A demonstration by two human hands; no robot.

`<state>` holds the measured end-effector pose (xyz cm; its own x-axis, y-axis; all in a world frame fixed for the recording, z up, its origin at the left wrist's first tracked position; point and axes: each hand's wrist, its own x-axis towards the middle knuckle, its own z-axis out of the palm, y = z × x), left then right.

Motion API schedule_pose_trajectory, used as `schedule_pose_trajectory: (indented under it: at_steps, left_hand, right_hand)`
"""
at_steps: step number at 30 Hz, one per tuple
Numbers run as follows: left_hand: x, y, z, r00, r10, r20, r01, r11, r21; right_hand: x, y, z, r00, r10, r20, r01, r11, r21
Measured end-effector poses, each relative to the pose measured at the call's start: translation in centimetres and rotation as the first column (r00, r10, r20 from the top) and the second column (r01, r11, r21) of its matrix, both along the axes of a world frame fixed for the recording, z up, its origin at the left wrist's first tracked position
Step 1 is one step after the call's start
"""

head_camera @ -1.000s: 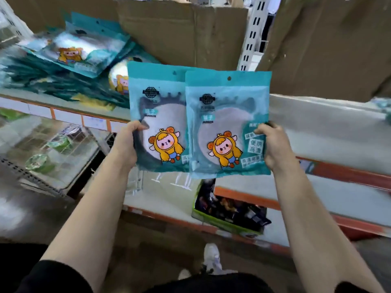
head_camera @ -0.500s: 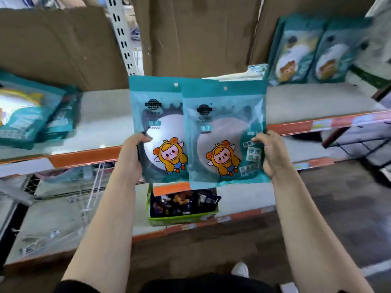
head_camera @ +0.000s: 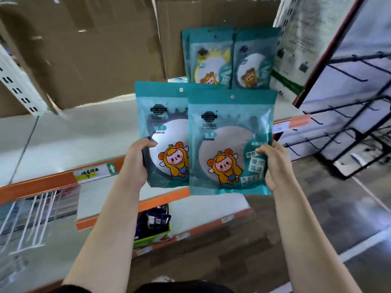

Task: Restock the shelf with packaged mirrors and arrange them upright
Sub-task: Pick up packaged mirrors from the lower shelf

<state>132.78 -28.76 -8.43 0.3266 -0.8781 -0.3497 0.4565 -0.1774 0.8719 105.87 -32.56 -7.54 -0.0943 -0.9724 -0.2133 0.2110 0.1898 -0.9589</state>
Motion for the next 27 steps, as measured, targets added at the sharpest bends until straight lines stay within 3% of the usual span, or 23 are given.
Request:
schedule_pose_trajectory:
  at_steps: [14, 21, 27]
  left_hand:
    - [-11.6, -12.1, 1.3, 0.996, -0.072, 0.05, 0.07, 0.997, 0.029]
    - [-13.9, -20.6, 0.8, 0.998, 0.048, -0.044, -0.052, 0.994, -0.099]
    - [-14.8, -28.7, 1.4, 0.995, 0.079, -0.061, -0.083, 0.994, -0.072]
  right_hand:
    - [-10.9, -8.7, 0.5, 0.99, -0.104, 0.092, 0.102, 0.995, 0.021]
    - [-12.8, -17.7, 0.2, 0.992, -0.094, 0.079, 0.093, 0.996, 0.012]
    - [-14.7, -26.1, 1.4, 0.985, -0.167, 0.049, 0.169, 0.985, -0.042]
